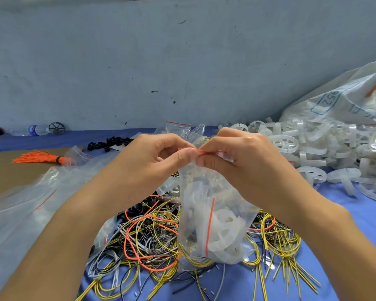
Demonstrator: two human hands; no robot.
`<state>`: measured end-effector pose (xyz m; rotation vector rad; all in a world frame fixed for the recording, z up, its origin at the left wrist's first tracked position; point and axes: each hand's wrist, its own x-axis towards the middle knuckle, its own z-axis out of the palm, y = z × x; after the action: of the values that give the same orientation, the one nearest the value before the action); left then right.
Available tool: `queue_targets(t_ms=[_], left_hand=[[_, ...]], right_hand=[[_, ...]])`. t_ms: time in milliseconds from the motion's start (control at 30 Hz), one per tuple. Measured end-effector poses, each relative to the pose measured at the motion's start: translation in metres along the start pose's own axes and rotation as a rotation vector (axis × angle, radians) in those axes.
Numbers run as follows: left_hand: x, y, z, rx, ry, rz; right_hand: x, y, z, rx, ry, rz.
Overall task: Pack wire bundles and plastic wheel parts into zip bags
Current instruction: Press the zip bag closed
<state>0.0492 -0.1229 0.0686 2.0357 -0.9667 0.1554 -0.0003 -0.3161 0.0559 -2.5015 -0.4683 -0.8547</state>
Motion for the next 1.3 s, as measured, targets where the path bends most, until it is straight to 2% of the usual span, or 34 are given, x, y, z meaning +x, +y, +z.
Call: queue_targets(t_ms=[200,433,700,1000,1300], left_hand=[[0.001,-0.004,0.0,0.13,-0.008,-0.028],[0.001,-0.013,0.002,0.236,-0.052,-0.052],[0.001,-0.011,0.008,0.136,-0.081,-0.04],[0.003,-0.01,0.01,0.15,-0.01,0.013],[0.003,-0.015,0.01,0.146,0.006,-0.003]], right_hand=[[-0.001,0.001,0.004,-0.056,-0.009,-0.004],[-0.001,0.008,0.002,-0.099,-0.208,0.078],[-0.003,0.001,0.002,-0.152,-0.133,0.032],[-0.004,0.0,0.003,-0.175,-0.071,0.014],[-0.002,0.007,-0.001,-0.036,-0.158,0.053]])
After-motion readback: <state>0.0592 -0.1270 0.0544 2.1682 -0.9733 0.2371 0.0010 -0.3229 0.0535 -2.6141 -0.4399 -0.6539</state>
